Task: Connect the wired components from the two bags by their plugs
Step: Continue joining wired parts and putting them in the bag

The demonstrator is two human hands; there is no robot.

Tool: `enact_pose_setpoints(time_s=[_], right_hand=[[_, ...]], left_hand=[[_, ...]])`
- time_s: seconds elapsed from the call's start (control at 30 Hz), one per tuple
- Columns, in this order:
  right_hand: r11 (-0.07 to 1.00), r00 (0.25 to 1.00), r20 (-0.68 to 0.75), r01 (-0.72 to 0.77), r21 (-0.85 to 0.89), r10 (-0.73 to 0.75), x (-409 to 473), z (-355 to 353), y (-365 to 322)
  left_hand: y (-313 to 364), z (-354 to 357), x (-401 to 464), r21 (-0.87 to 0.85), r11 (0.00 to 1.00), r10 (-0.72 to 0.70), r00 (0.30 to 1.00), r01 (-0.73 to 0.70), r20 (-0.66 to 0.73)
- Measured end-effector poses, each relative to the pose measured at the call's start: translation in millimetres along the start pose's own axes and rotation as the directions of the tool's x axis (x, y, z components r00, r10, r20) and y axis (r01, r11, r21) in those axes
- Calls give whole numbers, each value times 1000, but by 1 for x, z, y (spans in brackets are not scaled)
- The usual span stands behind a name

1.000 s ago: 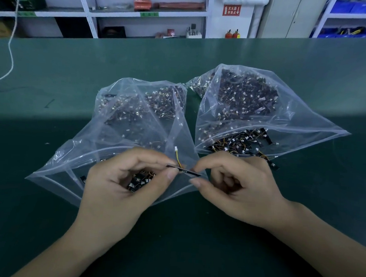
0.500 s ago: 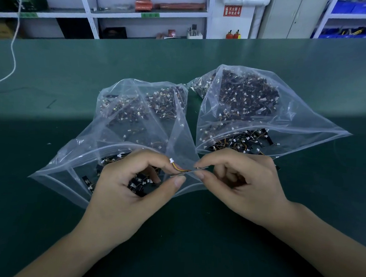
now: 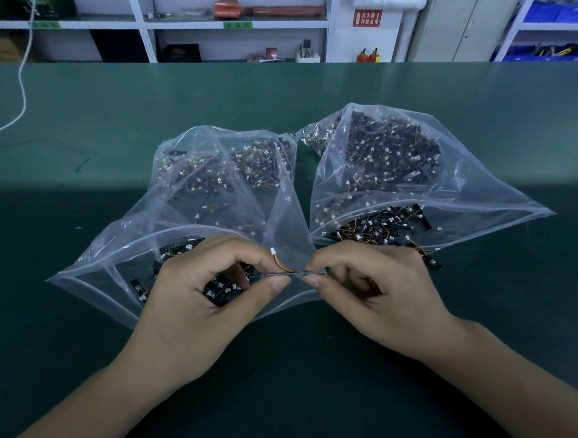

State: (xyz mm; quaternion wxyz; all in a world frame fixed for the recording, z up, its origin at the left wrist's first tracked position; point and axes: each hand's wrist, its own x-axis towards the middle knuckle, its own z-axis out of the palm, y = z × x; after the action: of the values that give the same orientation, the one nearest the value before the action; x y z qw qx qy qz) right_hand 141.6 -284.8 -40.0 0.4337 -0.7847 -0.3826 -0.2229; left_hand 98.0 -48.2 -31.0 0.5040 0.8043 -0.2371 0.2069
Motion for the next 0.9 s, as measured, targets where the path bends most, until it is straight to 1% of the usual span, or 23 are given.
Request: enact_pose_setpoints(time_s=[0.13, 0.23, 0.4, 0.57, 0.67, 0.73, 0.83, 0.9], right_hand=[[1000, 1000, 0, -15, -6, 15, 0, 0, -1], [1000, 1000, 19, -9, 3, 9, 0, -2, -1], [1000, 999, 32, -18, -1, 18, -1, -1, -2], [1000, 998, 59, -20, -3, 20, -1, -2, -2], [998, 999, 31, -19, 52, 17, -1, -2, 1], [996, 1000, 9, -25, 81, 24, 0, -3, 4], [998, 999, -18, -43, 54, 44, 2, -7, 12], [995, 995, -42, -95, 17, 95, 4, -13, 19]], left_hand=[[1, 1, 0, -10, 1000, 0, 1000, 0, -6], [2, 0, 0, 24, 999, 28, 1000, -28, -3], [3, 0, 1, 19, 1000, 22, 1000, -21, -2], [5, -1, 1, 48, 998, 32, 999, -32, 0], [6, -1, 0, 67, 998, 24, 999, -21, -40], [6, -3, 1, 92, 994, 55, 997, -50, -51], [7, -6, 4, 164, 981, 114, 993, -106, -39], [6, -5, 5, 187, 976, 119, 992, -108, -48]])
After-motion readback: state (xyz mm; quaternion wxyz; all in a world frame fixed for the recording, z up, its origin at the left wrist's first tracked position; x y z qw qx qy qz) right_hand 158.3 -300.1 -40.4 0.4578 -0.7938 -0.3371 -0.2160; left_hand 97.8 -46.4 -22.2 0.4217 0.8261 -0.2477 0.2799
